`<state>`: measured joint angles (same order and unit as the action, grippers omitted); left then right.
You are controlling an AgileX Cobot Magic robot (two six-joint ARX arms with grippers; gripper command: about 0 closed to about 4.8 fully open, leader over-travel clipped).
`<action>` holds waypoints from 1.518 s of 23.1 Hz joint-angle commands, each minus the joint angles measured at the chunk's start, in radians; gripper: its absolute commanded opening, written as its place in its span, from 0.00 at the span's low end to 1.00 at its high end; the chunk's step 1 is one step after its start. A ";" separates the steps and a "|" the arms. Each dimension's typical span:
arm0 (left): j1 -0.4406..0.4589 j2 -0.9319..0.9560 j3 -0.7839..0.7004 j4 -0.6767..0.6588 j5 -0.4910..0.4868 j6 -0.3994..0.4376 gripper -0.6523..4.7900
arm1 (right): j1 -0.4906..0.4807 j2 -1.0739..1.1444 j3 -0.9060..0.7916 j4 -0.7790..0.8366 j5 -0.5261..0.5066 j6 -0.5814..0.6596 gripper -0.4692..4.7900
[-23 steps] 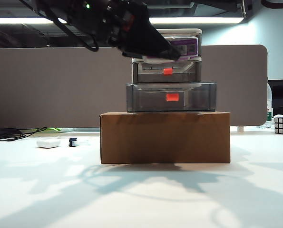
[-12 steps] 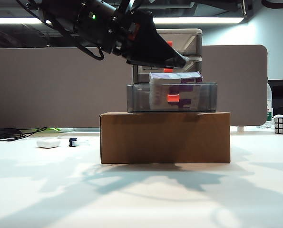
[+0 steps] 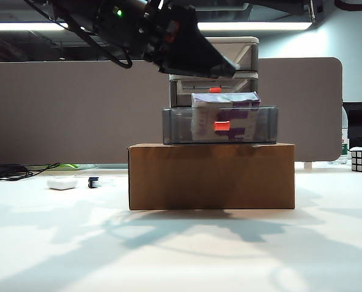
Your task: Open the third layer of the drawer on the table, pick up a pack of napkins on the table and put it in, and finally close the drawer.
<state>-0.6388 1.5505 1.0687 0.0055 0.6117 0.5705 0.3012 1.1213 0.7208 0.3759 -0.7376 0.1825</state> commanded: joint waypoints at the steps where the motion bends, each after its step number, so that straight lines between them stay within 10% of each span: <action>1: -0.002 0.001 0.002 -0.019 -0.050 -0.003 0.77 | 0.000 -0.005 0.006 0.014 0.001 -0.003 0.08; 21: -0.066 0.000 0.002 -0.159 -0.323 0.100 0.76 | 0.000 -0.005 0.006 0.018 0.002 -0.003 0.08; 35: -0.072 -0.018 0.003 -0.010 -0.321 0.079 0.76 | 0.000 -0.005 0.006 0.018 0.003 -0.010 0.08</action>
<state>-0.7101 1.5463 1.0706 -0.0139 0.2909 0.6601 0.3012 1.1213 0.7208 0.3771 -0.7353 0.1795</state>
